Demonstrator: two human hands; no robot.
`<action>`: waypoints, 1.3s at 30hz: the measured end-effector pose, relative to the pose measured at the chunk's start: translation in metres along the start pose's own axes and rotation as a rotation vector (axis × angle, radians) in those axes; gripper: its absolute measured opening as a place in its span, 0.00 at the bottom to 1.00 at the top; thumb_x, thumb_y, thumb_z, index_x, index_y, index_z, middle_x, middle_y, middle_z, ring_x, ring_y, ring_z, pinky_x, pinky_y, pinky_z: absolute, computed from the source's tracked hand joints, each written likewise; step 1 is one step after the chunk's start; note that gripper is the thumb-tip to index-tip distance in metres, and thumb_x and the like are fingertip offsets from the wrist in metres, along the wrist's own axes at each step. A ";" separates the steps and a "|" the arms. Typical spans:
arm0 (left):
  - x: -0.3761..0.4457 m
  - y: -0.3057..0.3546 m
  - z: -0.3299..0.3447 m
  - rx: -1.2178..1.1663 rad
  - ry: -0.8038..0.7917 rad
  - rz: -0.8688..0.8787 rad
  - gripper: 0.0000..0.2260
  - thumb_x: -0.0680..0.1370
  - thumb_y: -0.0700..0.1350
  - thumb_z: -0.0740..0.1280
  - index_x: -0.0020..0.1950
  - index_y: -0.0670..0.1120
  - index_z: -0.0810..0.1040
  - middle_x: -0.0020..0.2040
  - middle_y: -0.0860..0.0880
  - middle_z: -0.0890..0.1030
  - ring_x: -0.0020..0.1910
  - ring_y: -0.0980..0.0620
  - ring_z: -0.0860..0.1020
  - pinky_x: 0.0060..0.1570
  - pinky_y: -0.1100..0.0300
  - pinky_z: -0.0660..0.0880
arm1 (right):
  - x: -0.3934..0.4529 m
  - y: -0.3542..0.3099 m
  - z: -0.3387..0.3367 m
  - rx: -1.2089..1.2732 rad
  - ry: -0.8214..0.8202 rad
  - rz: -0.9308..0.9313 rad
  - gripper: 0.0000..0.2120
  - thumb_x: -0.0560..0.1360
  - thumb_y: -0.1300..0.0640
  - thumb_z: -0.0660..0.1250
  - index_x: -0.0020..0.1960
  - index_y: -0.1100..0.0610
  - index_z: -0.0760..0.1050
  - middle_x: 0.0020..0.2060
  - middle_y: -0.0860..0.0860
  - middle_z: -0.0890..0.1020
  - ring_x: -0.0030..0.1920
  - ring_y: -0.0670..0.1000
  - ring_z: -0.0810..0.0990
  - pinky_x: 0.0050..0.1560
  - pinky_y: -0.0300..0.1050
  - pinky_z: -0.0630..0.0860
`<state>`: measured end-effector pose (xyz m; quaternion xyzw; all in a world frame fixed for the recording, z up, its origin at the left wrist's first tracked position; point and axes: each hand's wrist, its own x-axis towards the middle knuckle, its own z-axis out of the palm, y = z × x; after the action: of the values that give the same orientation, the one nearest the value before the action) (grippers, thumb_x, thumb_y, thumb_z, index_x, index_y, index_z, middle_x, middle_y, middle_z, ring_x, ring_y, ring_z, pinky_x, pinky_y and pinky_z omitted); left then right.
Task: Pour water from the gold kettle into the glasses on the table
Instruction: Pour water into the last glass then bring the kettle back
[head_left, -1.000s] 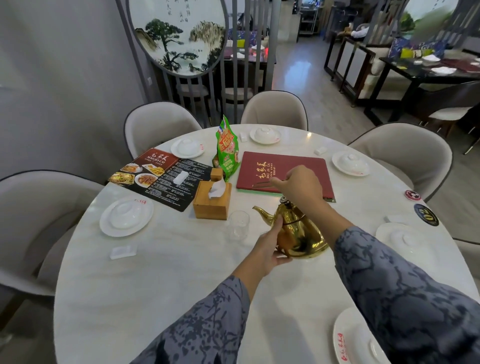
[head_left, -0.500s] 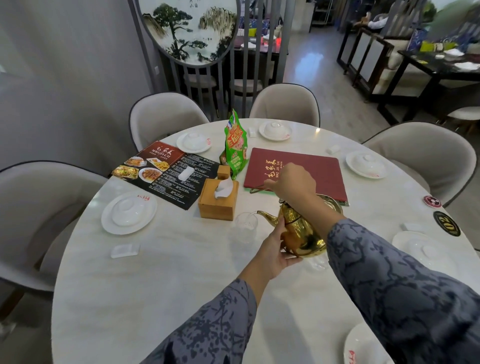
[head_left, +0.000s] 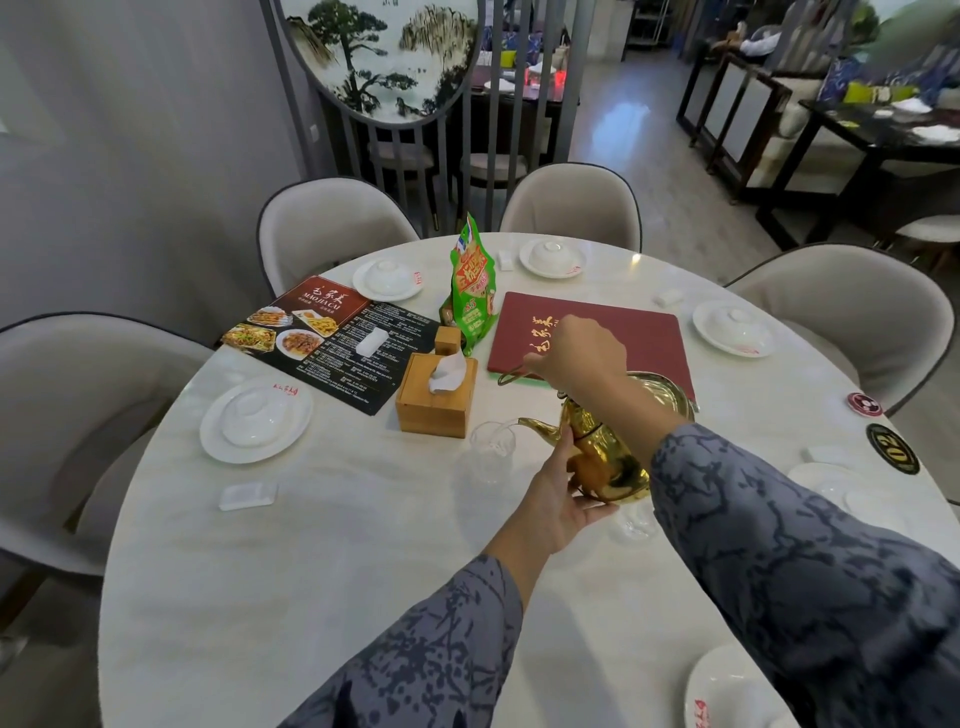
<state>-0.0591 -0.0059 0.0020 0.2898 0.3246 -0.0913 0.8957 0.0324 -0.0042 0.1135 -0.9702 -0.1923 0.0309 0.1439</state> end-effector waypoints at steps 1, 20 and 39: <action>0.000 0.000 0.001 -0.003 -0.002 0.001 0.29 0.76 0.60 0.67 0.72 0.48 0.65 0.76 0.41 0.66 0.73 0.35 0.67 0.69 0.37 0.69 | 0.000 -0.001 -0.001 -0.006 0.000 -0.003 0.22 0.74 0.46 0.72 0.31 0.56 0.66 0.27 0.49 0.71 0.26 0.48 0.67 0.28 0.43 0.65; 0.010 0.000 0.005 -0.081 -0.015 -0.024 0.27 0.76 0.60 0.68 0.69 0.48 0.68 0.75 0.40 0.68 0.73 0.34 0.68 0.67 0.35 0.69 | 0.004 -0.004 -0.004 -0.038 -0.001 -0.044 0.23 0.74 0.46 0.71 0.31 0.55 0.64 0.27 0.49 0.70 0.26 0.48 0.66 0.28 0.41 0.64; 0.018 -0.005 0.001 -0.137 -0.051 -0.014 0.25 0.76 0.59 0.68 0.68 0.48 0.68 0.74 0.41 0.69 0.72 0.35 0.68 0.66 0.35 0.69 | 0.003 -0.007 0.000 -0.083 -0.012 -0.078 0.22 0.74 0.46 0.71 0.32 0.55 0.63 0.28 0.50 0.72 0.34 0.54 0.74 0.37 0.45 0.71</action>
<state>-0.0466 -0.0102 -0.0116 0.2233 0.3092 -0.0824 0.9207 0.0328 0.0035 0.1151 -0.9670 -0.2319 0.0228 0.1033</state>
